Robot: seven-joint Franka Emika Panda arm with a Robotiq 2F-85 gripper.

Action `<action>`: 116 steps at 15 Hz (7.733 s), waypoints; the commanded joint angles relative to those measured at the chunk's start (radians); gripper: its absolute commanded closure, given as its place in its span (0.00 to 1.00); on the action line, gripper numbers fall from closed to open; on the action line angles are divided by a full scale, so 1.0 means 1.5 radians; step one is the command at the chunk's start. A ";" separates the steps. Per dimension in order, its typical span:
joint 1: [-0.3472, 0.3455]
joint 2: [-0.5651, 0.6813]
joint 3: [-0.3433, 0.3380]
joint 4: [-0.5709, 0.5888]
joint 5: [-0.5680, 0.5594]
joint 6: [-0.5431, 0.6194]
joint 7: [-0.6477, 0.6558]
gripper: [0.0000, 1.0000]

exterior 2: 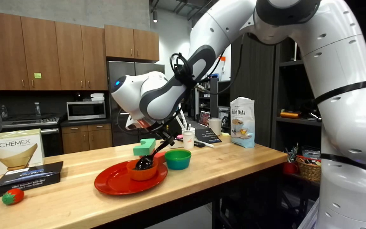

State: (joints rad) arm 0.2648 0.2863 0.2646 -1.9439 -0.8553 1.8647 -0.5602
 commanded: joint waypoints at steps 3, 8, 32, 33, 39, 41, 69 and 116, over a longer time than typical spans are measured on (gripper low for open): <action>0.001 0.019 0.009 0.009 0.010 0.010 -0.022 0.94; -0.001 0.067 0.013 0.052 0.063 -0.034 -0.096 0.94; -0.029 0.130 -0.032 0.247 0.261 -0.242 -0.182 0.94; -0.028 0.128 -0.032 0.252 0.259 -0.242 -0.182 0.94; -0.026 0.126 -0.033 0.257 0.255 -0.229 -0.178 0.94; -0.025 0.124 -0.032 0.254 0.253 -0.225 -0.176 0.94; -0.045 0.089 -0.020 0.192 0.428 -0.177 -0.174 0.12; -0.069 -0.065 -0.049 -0.073 0.337 0.119 -0.213 0.00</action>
State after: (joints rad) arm 0.1765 0.2045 0.1900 -2.0331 -0.3815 2.0196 -0.8687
